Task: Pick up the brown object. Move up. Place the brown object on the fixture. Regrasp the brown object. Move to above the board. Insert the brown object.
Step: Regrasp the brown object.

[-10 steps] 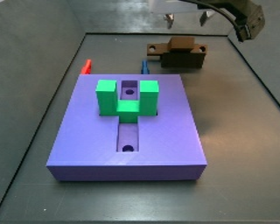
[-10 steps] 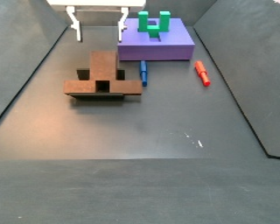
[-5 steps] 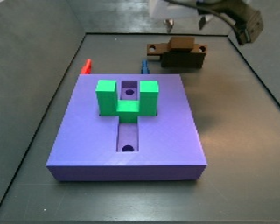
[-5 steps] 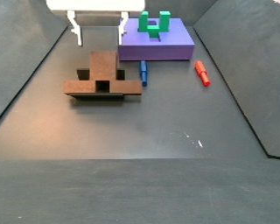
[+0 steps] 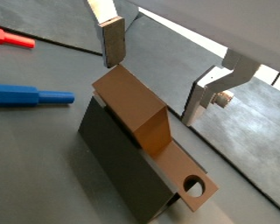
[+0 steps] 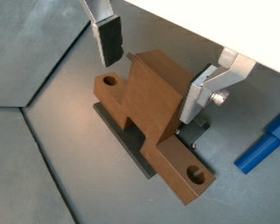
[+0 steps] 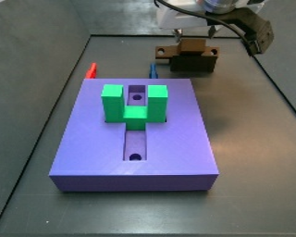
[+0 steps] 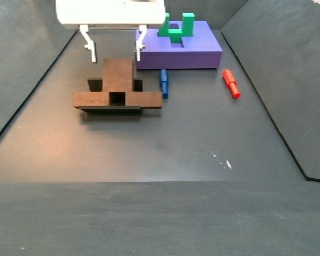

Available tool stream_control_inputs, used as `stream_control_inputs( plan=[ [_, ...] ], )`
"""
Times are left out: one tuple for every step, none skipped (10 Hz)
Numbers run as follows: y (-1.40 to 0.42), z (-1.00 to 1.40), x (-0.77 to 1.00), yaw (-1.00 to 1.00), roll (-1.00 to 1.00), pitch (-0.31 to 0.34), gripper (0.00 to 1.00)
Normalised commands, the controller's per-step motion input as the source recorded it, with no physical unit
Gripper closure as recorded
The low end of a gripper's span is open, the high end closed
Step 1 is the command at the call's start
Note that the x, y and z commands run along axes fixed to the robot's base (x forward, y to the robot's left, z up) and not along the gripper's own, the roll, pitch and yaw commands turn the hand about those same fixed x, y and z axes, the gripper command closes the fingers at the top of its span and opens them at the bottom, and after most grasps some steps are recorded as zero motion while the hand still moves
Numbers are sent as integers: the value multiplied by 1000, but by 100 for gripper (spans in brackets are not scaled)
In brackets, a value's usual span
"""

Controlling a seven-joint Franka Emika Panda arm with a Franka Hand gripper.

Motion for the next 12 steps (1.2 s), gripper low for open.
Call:
stream_control_inputs(
  plan=[
    [0,-226,14,20,0,-9,0],
    [0,-220,23,23,0,-3,0],
    [0,-257,11,20,80,0,0],
    [0,-274,0,54,186,0,0],
    [-11,-283,14,86,286,0,0],
    [-46,-303,83,109,391,0,0],
    [-29,-286,129,103,366,17,0],
    [-49,-226,206,69,400,66,0],
    [-60,-129,254,49,406,123,0],
    [-57,-31,263,43,446,189,0],
    [-49,-17,183,43,380,143,0],
    [-29,0,154,91,480,169,0]
  ],
)
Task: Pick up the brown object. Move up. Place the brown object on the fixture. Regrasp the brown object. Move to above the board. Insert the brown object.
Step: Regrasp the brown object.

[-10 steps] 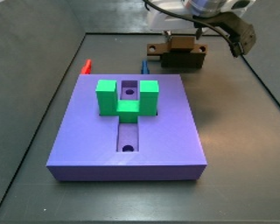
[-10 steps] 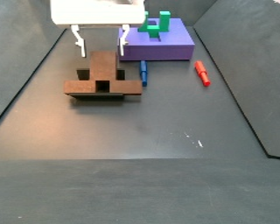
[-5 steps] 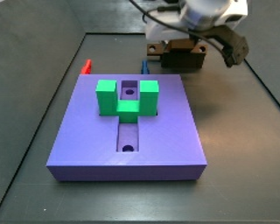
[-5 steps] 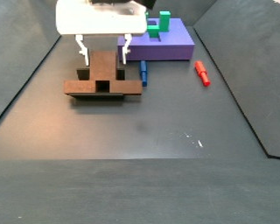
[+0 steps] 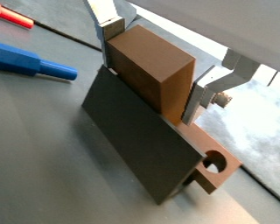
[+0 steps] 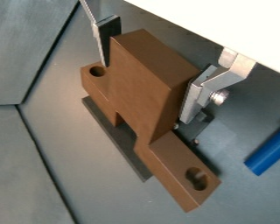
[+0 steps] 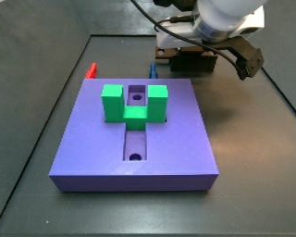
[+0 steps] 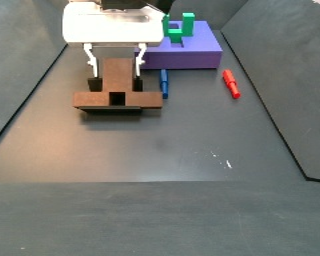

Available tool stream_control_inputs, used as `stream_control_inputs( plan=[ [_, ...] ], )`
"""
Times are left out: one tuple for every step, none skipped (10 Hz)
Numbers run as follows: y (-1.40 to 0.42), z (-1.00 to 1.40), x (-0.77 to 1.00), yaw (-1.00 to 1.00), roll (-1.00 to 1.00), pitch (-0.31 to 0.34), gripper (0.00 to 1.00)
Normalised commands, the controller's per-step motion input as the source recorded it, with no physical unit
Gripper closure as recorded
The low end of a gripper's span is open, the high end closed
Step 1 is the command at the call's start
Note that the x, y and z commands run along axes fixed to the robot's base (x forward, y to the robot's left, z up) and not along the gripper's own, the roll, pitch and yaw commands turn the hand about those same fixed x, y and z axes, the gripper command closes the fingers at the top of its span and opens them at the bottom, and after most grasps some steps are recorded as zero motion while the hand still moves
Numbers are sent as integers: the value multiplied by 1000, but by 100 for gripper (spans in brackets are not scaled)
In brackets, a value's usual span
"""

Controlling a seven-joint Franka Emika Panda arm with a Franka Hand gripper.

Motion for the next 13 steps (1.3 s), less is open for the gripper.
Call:
stream_control_inputs(
  plan=[
    [-29,0,129,97,480,166,0],
    [-37,0,103,74,526,186,0],
    [-43,0,86,46,380,134,0],
    [-11,-11,0,9,280,57,0],
    [-14,-80,0,17,197,6,0],
    [0,-117,0,26,157,0,0],
    [0,-137,0,26,163,0,0],
    [0,-146,0,23,206,0,0],
    [-34,-74,0,0,309,0,0],
    [0,0,0,9,197,0,0],
    [0,0,0,0,0,0,0],
    [0,0,0,0,0,0,100],
    [0,0,0,0,0,0,100]
  ],
)
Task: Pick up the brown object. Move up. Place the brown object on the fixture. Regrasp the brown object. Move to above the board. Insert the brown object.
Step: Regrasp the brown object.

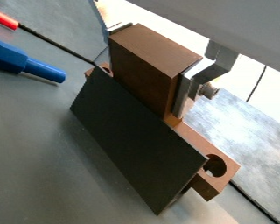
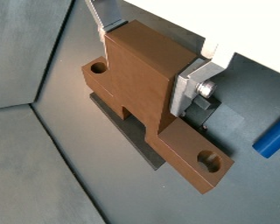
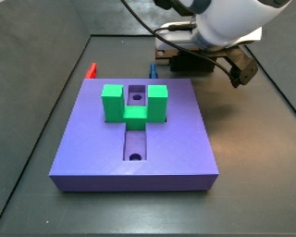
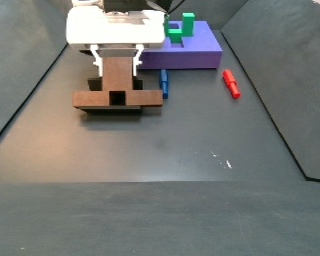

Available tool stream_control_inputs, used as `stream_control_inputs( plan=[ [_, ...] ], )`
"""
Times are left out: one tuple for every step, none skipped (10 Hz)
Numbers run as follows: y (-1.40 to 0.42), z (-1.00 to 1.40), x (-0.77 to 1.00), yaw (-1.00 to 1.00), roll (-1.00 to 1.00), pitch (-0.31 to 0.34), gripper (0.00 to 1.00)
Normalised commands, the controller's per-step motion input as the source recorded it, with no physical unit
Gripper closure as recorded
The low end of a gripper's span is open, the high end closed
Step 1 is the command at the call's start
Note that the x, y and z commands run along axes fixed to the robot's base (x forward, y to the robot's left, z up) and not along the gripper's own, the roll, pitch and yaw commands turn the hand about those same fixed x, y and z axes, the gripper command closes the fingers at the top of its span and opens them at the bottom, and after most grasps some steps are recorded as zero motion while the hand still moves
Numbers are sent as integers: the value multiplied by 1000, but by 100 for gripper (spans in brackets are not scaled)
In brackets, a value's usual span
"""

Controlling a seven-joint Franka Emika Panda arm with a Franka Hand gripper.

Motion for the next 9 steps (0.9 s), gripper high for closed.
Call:
stream_control_inputs(
  plan=[
    [0,0,0,0,0,0,100],
    [0,0,0,0,0,0,100],
    [0,0,0,0,0,0,100],
    [0,0,0,0,0,0,100],
    [0,0,0,0,0,0,100],
    [0,0,0,0,0,0,100],
    [0,0,0,0,0,0,100],
    [0,0,0,0,0,0,100],
    [0,0,0,0,0,0,100]
  ],
)
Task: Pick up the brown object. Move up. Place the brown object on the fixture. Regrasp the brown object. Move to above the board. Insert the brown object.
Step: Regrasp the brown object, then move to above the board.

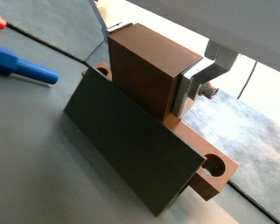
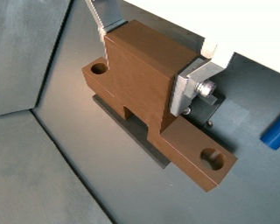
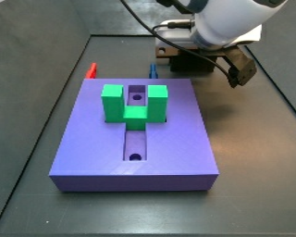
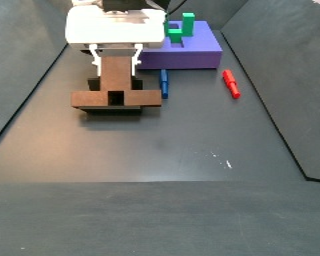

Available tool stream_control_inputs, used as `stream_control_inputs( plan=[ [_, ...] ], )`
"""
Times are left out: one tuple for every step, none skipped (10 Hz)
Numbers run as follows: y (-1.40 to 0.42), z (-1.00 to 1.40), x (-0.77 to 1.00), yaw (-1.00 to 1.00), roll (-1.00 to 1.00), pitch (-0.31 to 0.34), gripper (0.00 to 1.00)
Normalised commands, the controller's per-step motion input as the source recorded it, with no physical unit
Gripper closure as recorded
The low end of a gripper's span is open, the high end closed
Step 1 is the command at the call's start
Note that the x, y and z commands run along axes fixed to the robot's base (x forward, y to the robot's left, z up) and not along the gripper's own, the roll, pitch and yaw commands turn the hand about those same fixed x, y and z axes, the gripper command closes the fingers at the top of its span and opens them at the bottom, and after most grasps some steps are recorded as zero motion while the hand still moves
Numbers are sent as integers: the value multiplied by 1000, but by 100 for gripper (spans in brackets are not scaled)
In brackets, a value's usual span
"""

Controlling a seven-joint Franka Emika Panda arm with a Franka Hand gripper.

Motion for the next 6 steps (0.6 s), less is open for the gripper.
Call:
stream_control_inputs(
  plan=[
    [0,0,0,0,0,0,100],
    [0,0,0,0,0,0,100],
    [0,0,0,0,0,0,100],
    [0,0,0,0,0,0,100],
    [0,0,0,0,0,0,100],
    [0,1400,0,0,0,0,100]
  ],
)
